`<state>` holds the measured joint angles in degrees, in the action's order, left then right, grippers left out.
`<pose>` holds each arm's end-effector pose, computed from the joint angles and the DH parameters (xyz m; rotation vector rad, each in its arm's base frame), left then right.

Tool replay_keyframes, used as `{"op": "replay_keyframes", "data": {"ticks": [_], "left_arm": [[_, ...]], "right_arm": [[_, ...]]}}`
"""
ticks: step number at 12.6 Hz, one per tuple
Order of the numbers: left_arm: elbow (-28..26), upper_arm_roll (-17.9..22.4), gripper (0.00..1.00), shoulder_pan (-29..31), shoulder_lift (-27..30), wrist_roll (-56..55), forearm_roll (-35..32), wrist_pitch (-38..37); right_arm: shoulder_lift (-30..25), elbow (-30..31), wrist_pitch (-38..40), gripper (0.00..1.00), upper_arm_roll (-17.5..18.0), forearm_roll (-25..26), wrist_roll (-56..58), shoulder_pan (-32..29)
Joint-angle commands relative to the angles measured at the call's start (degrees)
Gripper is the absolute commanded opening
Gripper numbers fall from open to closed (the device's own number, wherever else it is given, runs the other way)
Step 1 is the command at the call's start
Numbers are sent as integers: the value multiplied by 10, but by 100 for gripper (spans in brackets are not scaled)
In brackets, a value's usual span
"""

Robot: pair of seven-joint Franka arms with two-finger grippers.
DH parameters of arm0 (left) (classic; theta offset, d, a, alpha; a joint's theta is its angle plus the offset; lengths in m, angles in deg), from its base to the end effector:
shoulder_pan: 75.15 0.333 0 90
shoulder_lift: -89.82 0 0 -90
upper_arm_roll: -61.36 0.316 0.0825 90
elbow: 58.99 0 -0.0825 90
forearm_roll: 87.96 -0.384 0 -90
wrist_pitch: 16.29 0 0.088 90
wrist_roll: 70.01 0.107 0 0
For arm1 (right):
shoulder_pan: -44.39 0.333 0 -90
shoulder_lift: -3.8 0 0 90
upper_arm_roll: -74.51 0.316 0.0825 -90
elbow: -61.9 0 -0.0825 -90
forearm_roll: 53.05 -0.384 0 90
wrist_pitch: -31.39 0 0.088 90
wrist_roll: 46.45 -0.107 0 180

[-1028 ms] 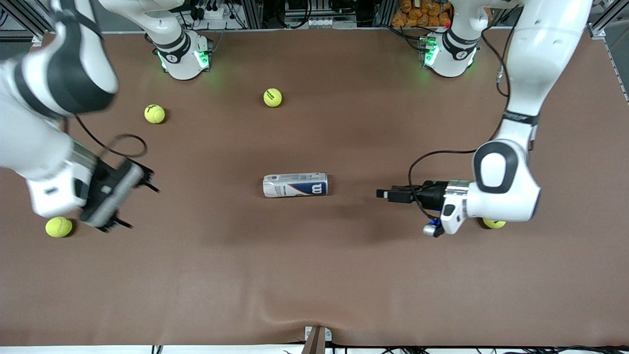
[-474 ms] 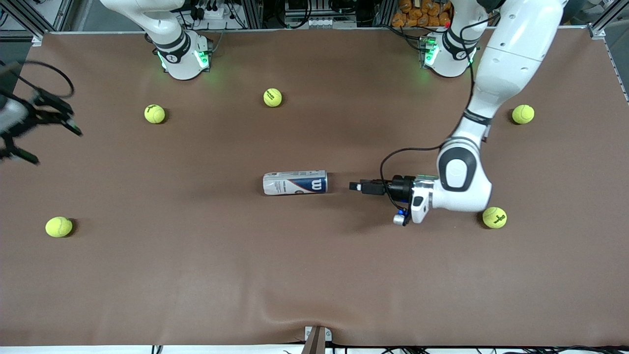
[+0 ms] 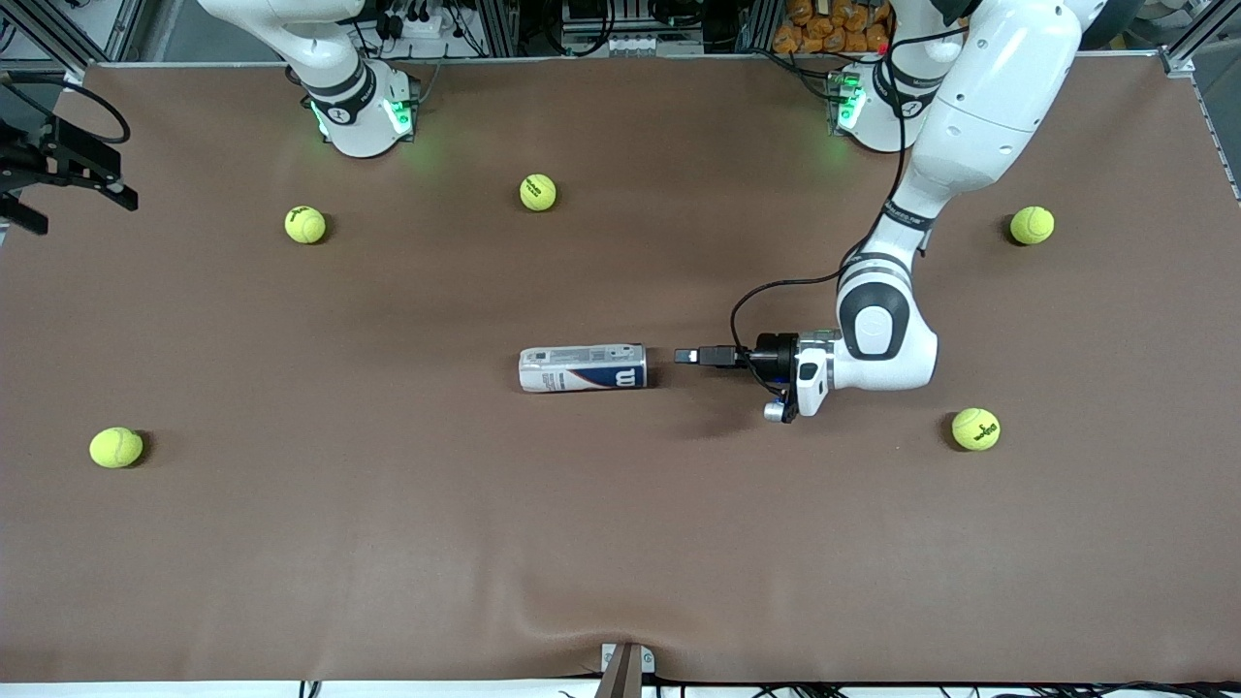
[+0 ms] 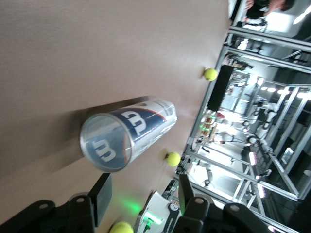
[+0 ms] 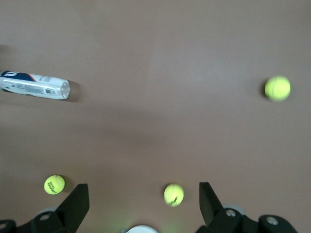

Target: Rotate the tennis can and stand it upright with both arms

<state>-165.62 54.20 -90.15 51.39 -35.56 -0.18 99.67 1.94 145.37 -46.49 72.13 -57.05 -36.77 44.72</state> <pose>0.5549 -0.2846 0.1645 1.8852 0.1852 -0.3018 0.5208 -0.0105 0.6770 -3.0559 -0.2230 0.0883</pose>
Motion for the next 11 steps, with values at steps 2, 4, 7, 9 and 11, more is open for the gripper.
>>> {"op": "replay_keyframes", "data": {"ticks": [2,4,7,9,11], "left_arm": [[2,0,60,-19,-23,59,54,14],[2,0,57,-20,-33,84,73,14],[19,0,53,-26,-52,88,86,14],[50,0,52,-34,-83,105,118,14],[69,0,52,-42,-100,106,133,15]], "right_arm": [[-11,12,34,100,11,42,-113,-1],[-10,12,40,100,7,43,-116,-5],[-7,11,22,100,6,41,-115,-10],[-6,12,-2,100,6,37,-114,-10],[-3,12,-7,100,6,36,-107,-13]]}}
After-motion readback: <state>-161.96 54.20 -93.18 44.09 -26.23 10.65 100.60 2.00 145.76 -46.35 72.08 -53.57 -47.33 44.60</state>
